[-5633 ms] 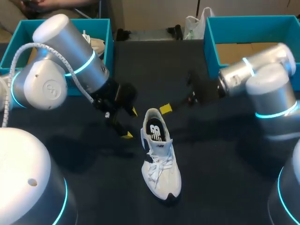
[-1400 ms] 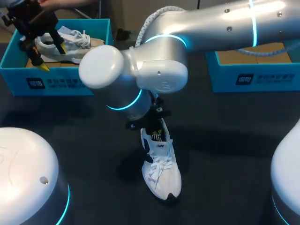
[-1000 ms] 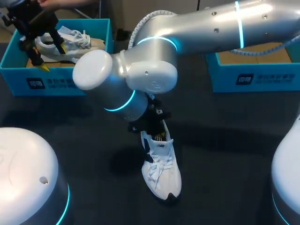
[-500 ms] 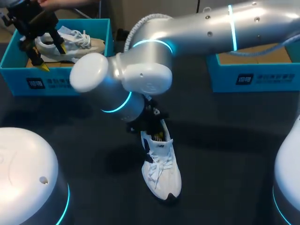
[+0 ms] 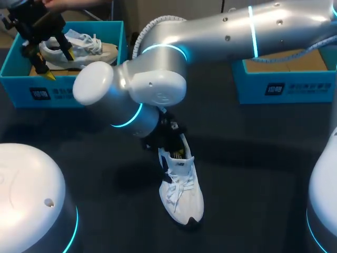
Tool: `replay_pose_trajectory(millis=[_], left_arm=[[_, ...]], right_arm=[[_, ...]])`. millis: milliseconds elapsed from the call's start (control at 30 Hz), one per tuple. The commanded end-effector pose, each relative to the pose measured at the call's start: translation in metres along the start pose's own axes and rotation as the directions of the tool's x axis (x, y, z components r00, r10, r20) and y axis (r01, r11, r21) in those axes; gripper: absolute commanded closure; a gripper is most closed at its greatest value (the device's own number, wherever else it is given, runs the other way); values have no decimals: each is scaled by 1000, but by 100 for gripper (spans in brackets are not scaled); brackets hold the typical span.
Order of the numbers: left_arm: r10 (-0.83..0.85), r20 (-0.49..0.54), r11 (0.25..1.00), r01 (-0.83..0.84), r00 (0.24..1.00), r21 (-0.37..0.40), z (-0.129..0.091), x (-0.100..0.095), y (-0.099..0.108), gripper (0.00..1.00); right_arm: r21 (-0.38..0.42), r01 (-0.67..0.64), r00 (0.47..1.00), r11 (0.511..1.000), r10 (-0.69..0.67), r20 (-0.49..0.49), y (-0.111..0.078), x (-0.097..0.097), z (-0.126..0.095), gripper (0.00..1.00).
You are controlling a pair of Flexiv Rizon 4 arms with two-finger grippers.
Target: Take the shoe out of the shoebox, open the shoe tongue, remove and reinsert the insole, then place the shoe into the shoebox
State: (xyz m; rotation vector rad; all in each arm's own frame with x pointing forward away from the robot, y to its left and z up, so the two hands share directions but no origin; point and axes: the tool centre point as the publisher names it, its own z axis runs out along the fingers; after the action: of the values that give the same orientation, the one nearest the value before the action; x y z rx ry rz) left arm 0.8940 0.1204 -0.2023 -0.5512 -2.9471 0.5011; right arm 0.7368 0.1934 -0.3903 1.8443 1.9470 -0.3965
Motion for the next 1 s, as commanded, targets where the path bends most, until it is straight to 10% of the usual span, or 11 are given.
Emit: replay_pose_trajectory(millis=[33, 433, 1000], left_arm=[[1, 1, 1000, -1, 1000, -3, 0, 1, 0, 0], [1, 1, 1000, -1, 1000, -3, 0, 1, 0, 0], [1, 1, 1000, -1, 1000, -3, 0, 1, 0, 0]], right_arm=[[21, -100, 994, 995, 101, -29, -3, 5, 14, 100], [-93, -92, 995, 991, 96, 40, -5, -6, -31, 100], [-1, -63, 990, 998, 62, -125, 3, 1, 16, 100]])
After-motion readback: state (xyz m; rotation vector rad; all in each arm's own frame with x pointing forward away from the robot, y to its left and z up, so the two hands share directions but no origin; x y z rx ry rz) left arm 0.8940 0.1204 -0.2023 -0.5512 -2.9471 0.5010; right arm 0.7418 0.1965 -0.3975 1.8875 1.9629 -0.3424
